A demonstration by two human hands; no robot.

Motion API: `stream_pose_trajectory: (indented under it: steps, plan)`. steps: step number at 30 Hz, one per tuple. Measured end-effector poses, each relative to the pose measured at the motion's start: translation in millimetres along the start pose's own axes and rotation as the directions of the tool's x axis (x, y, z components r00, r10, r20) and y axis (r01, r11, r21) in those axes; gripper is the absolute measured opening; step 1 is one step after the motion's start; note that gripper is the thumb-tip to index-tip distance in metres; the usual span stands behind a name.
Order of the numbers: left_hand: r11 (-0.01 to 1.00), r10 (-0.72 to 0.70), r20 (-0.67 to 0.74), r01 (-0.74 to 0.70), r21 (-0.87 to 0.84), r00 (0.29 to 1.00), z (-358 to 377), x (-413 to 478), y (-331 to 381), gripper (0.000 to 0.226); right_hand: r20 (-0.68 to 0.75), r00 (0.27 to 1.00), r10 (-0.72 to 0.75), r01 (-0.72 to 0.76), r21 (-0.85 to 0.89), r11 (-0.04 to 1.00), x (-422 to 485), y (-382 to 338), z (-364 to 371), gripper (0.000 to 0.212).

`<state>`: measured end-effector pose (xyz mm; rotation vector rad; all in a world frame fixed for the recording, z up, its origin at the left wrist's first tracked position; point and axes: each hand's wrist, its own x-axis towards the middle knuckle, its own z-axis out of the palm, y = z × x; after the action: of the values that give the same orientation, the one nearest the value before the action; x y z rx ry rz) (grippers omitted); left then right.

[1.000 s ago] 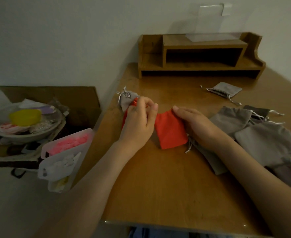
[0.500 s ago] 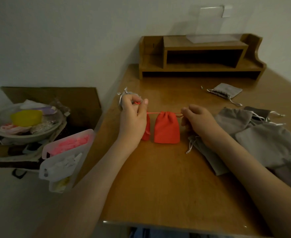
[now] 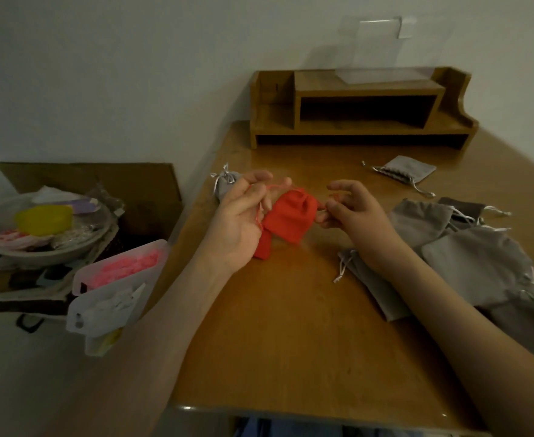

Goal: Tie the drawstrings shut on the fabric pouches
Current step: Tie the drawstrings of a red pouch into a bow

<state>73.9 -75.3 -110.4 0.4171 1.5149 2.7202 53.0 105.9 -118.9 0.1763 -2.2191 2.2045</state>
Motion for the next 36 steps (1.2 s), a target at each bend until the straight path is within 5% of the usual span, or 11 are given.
stream_pose_trajectory:
  steps: [6, 15, 22, 27, 33, 36]
  plan:
    - [0.995, -0.084, 0.054, 0.087, -0.046, 0.995, 1.0, 1.3, 0.5, 0.018, 0.029, 0.996, -0.08, 0.083, -0.125, 0.989, 1.0, -0.5, -1.2, 0.038]
    - [0.975, -0.106, 0.149, 0.132, -0.181, 0.983, 0.3, -2.4, 3.6, 0.033, 0.275, 0.958, -0.078, 0.059, 0.075, 0.995, -4.3, -3.2, -0.6, 0.019]
    - [0.994, -0.099, 0.029, 0.097, 0.056, 0.995, 1.4, -0.2, -2.1, 0.019, 0.48, 0.875, -0.067, -0.024, 0.182, 0.983, -10.0, -8.9, -1.1, 0.022]
    - [0.989, -0.098, 0.124, 0.083, 0.126, 0.987, 4.5, -3.4, -5.6, 0.026, 0.582, 0.813, 0.002, -0.092, 0.125, 0.988, -12.9, -9.2, 3.1, 0.028]
    - [0.97, -0.159, 0.212, 0.112, 0.218, 0.964, 10.0, -8.3, -8.6, 0.029, 0.543, 0.84, 0.029, -0.095, 0.094, 0.991, -13.9, -5.2, 10.6, 0.015]
    - [0.97, -0.2, 0.25, 0.155, 0.188, 0.947, 11.3, -10.3, -6.1, 0.062, 0.409, 0.912, 0.025, -0.065, 0.084, 0.994, -12.7, -3.8, 11.8, 0.021]
